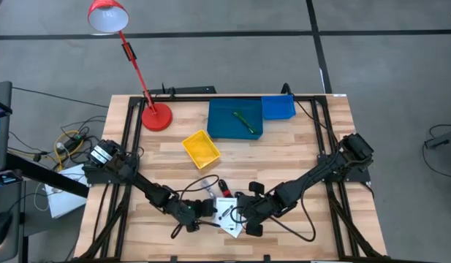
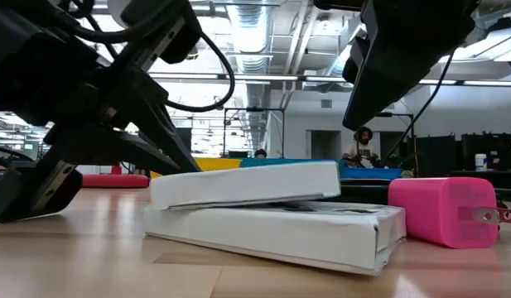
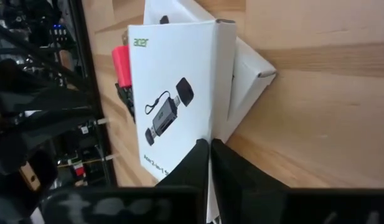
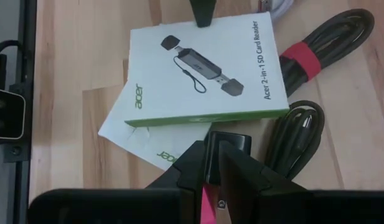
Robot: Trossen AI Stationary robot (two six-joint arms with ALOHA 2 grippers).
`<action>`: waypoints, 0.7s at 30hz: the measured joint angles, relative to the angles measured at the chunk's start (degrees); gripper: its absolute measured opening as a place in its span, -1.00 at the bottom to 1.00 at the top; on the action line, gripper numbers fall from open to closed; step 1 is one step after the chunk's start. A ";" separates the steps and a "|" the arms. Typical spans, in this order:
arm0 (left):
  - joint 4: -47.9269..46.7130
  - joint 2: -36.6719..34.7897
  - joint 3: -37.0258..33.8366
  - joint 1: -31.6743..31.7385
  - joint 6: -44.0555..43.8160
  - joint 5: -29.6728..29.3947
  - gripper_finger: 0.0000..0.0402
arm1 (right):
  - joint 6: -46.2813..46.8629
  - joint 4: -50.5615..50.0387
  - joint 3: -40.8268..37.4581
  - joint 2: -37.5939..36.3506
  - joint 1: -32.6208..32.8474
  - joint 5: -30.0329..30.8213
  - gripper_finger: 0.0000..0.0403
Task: Pick and place items into bin
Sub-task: Put the top white card reader box into the yellow bin
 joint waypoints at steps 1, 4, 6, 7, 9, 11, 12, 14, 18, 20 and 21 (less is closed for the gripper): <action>0.40 0.00 0.00 -0.30 0.00 -1.02 -1.00 | 0.00 0.00 0.00 0.00 0.00 0.00 -0.78; 1.70 0.00 -0.02 -1.23 0.17 -3.53 -0.99 | 0.00 0.00 0.00 0.00 0.00 0.00 -0.78; 2.47 0.03 -0.02 -1.65 0.20 -4.70 -0.99 | 0.00 0.00 0.00 0.00 0.00 0.00 -0.78; 2.70 0.05 -0.02 -1.81 0.24 -5.10 -0.99 | 0.00 0.00 0.00 0.00 0.00 0.00 -0.78; 3.01 0.05 -0.02 -2.03 0.23 -5.95 -0.99 | 0.00 0.00 0.00 0.00 0.00 -0.02 -0.78; 3.06 0.05 -0.02 -2.03 0.21 -6.05 -0.99 | 0.01 0.02 0.00 0.00 0.00 -0.04 -0.78; 3.11 0.05 -0.02 -2.03 0.19 -6.04 -0.99 | 0.00 0.02 0.00 0.00 0.00 -0.07 -0.78; 3.11 0.05 -0.02 -2.03 0.17 -6.05 -0.99 | 0.00 0.00 0.00 0.00 0.00 -0.41 -0.78; 2.88 0.05 -0.02 -1.90 -0.05 -6.05 -1.00 | 0.02 -0.40 0.00 0.00 -0.23 -2.52 -0.78; 2.35 0.02 0.02 -1.88 -0.03 -6.05 -1.00 | 0.00 -0.43 0.00 0.00 -0.63 -3.58 -0.78; 2.17 0.02 0.02 -1.88 -0.02 -6.04 -1.00 | 0.00 -0.44 0.00 0.00 -0.85 -3.97 -0.78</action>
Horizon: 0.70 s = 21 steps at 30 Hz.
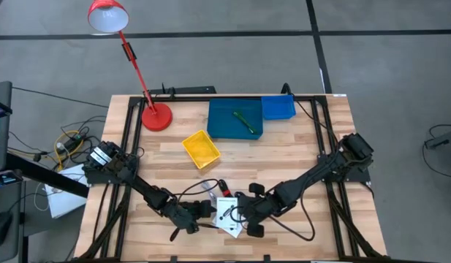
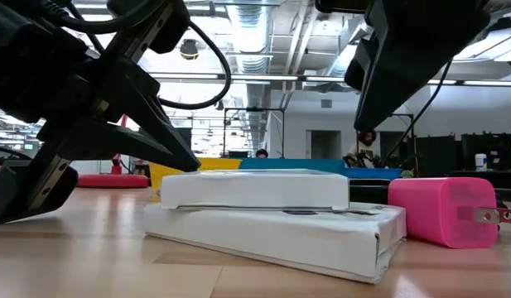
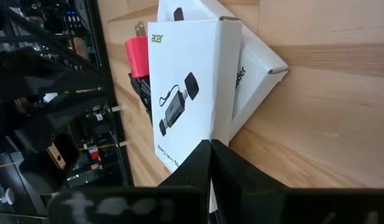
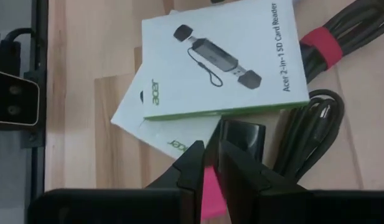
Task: Pick and place items into bin
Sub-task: Put the top white card reader box into the yellow bin
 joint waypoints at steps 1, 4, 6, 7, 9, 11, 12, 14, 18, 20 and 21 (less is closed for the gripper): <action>-0.16 0.00 0.02 0.00 -0.01 -0.01 -1.00 | 0.02 0.00 0.00 0.00 -0.25 -0.35 -0.78; -0.37 -0.02 0.02 0.00 -0.73 -0.05 -1.00 | -0.02 0.00 0.00 0.00 -1.00 -0.71 -0.78; -0.51 -0.04 0.02 0.02 -1.24 -0.06 -1.00 | -0.07 0.00 0.00 0.00 -1.19 -0.71 -0.78; -0.55 -0.04 0.02 0.02 -1.46 -0.12 -1.00 | -0.26 0.02 0.00 0.00 -1.38 -0.76 -0.78; -0.57 -0.04 0.00 0.06 -1.69 -0.12 -1.00 | -0.47 0.00 0.00 0.00 -1.75 -0.89 -0.78; -0.59 -0.04 0.00 0.07 -1.73 -0.12 -1.00 | -0.55 0.67 0.06 0.94 -1.96 -1.46 -0.78; -0.59 -0.04 0.02 0.07 -1.73 -0.12 -1.00 | -0.93 0.67 0.05 1.59 -2.23 -2.19 -0.78; -0.60 -0.04 0.00 0.07 -1.73 -0.12 -1.00 | -1.48 0.36 -0.10 2.81 -2.51 -3.42 -0.78; -0.63 -0.07 0.00 0.07 -2.10 -0.14 -1.00 | -2.76 2.50 0.28 5.22 -3.30 -5.11 -0.78; -0.61 -0.07 0.00 0.07 -2.26 -0.17 -1.00 | -3.32 3.09 0.70 5.60 -3.29 -5.16 -0.78; -0.52 -0.07 -0.02 0.07 -2.24 -0.16 -1.00 | -3.50 3.08 0.66 5.62 -3.28 -4.99 -0.78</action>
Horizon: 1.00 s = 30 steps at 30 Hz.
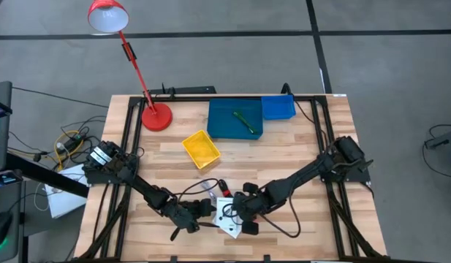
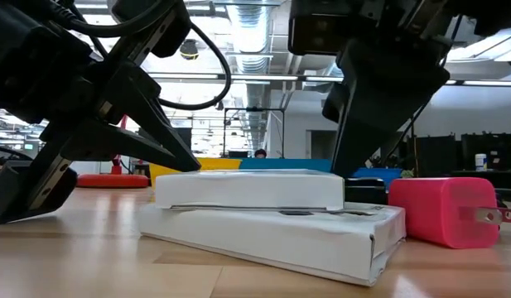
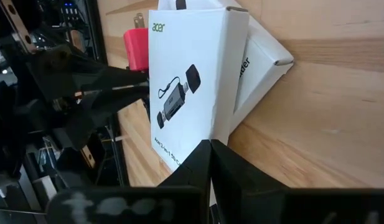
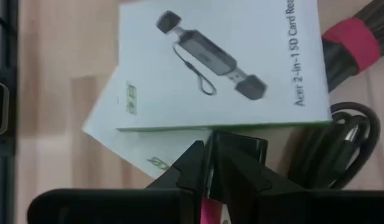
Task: Pick and place items into bin
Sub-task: Put the top white card reader box into the yellow bin
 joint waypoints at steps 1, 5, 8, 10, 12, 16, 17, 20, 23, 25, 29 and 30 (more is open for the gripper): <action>-0.04 0.00 0.01 0.00 0.00 0.03 -1.00 | -0.06 0.21 -0.03 0.00 -0.02 -0.05 -0.78; -0.12 0.00 0.02 0.15 -0.01 -0.43 -1.00 | -0.48 -0.05 -0.20 -0.52 -0.02 -0.02 -0.78; -0.52 0.00 0.04 0.28 -0.24 -0.51 -0.98 | -0.59 -0.07 -0.20 -0.52 -0.02 -0.04 -0.78; -0.88 0.00 0.04 0.50 -0.80 -0.48 -0.94 | -0.59 -0.04 -0.20 -0.43 -0.02 -0.05 -0.78; -0.94 -0.04 0.04 0.63 -1.79 -0.43 -0.89 | -0.59 0.22 -0.20 -0.31 -0.04 -0.07 -0.79; -1.93 -0.02 0.08 0.61 -1.75 -0.54 -0.76 | -0.59 0.41 -0.20 -0.26 -0.12 -0.07 -0.81; -2.23 -0.02 0.08 0.61 -1.57 -0.31 -0.73 | -0.60 0.41 -0.20 -0.26 -0.20 -0.07 -0.82; -2.71 -0.04 0.08 0.64 -1.86 0.64 -0.61 | -0.59 0.48 -0.20 -0.24 -0.39 -0.20 -0.84; -2.83 -0.04 0.08 0.66 -2.12 1.14 -0.50 | -1.05 1.09 -0.20 -0.16 -0.74 -0.22 -0.87; -2.83 -0.04 0.08 0.79 -2.14 1.21 -0.45 | -1.08 1.53 -0.22 -0.13 -0.86 -0.22 -0.88; -3.07 -0.02 0.06 1.58 -2.94 2.45 -0.36 | -1.46 1.99 -0.23 -0.09 -1.23 -0.28 -0.90; -3.15 -0.02 0.06 1.78 -3.00 2.74 -0.35 | -1.48 2.03 -0.22 -0.09 -1.31 -0.26 -0.90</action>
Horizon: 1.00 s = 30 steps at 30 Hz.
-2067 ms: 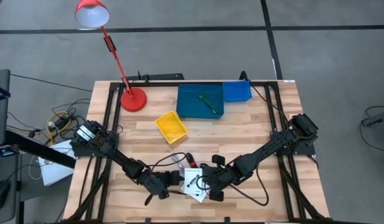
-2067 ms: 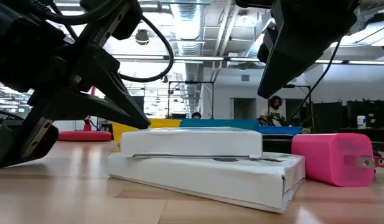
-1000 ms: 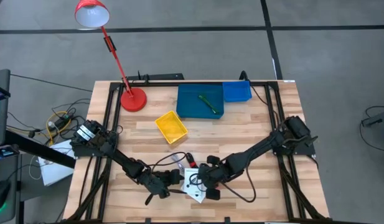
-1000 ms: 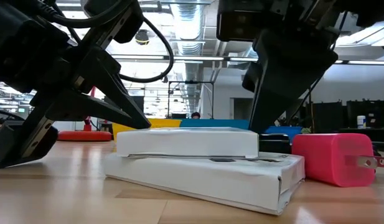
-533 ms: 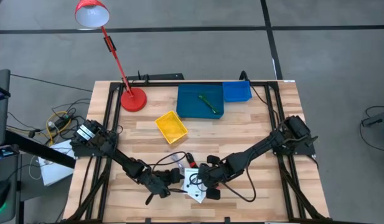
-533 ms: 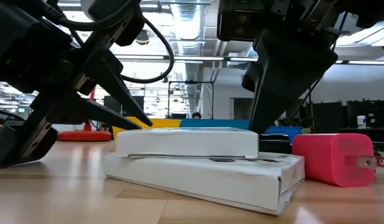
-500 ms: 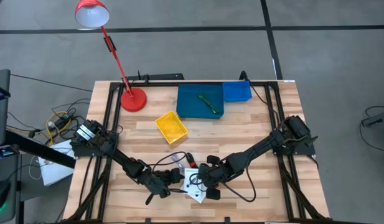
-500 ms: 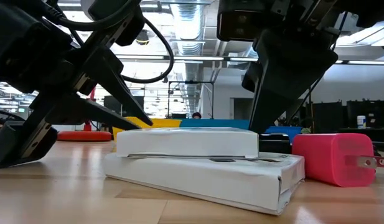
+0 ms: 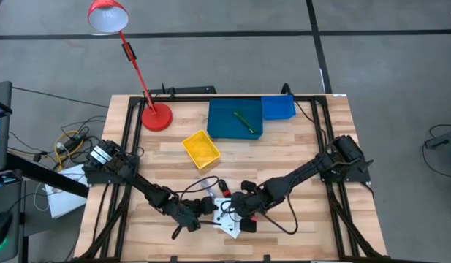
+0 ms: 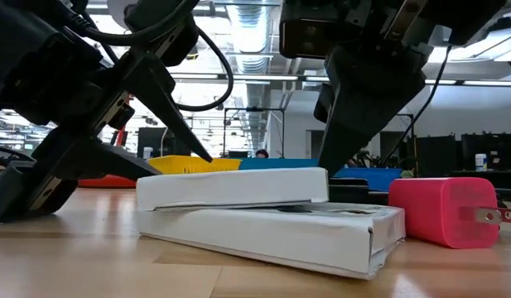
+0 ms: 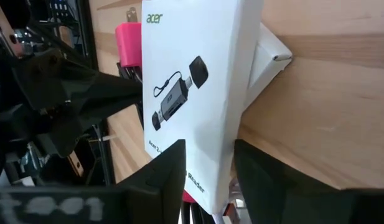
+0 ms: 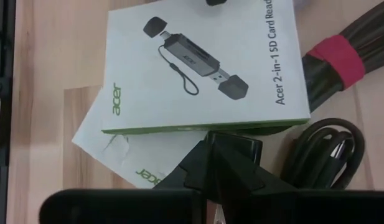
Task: Pick and place items into bin
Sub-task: Put the top white card reader box into the yellow bin
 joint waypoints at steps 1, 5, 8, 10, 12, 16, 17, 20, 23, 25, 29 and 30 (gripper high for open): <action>-0.10 0.00 0.02 0.24 -0.02 0.48 -0.34 | 0.02 0.00 0.00 0.00 -0.07 -0.02 -0.90; -0.31 -0.02 0.00 0.92 -0.16 1.39 -0.31 | 0.00 0.46 -0.02 0.01 -0.22 -0.02 -0.90; -0.27 -0.02 -0.02 1.38 0.02 2.37 -0.31 | -0.02 1.24 -0.02 0.04 -0.22 -0.02 -0.91; -0.08 -0.02 -0.02 1.57 0.44 2.95 -0.31 | -0.07 1.34 -0.02 0.04 -0.22 -0.02 -0.91; 0.45 -0.02 -0.02 1.74 0.60 3.54 -0.31 | -0.18 1.56 -0.04 0.04 -0.22 -0.04 -0.91; 2.08 0.04 -0.04 1.75 1.44 3.75 -0.31 | -1.07 3.46 -0.02 0.04 -0.22 -0.09 -0.92; 2.49 0.04 -0.05 1.74 1.49 3.77 -0.31 | -1.29 4.05 -0.02 0.04 -0.27 -0.11 -0.92; 2.99 0.04 -0.07 1.74 1.52 3.80 -0.32 | -1.50 4.63 -0.04 0.04 -0.71 -0.98 -0.92; 3.01 0.04 -0.07 1.74 1.50 3.81 -0.32 | -1.53 4.53 -0.03 0.04 -1.24 -1.50 -0.92; 3.01 0.04 -0.07 1.74 1.46 3.82 -0.32 | -1.53 4.28 -0.02 0.14 -1.51 -1.71 -0.92; 2.82 0.03 -0.05 1.74 0.97 3.90 -0.32 | -1.49 2.31 -0.02 0.20 -1.47 -2.69 -0.92; 2.67 0.04 -0.04 1.74 0.94 3.93 -0.32 | -1.41 1.95 -0.02 0.20 -1.47 -2.82 -0.92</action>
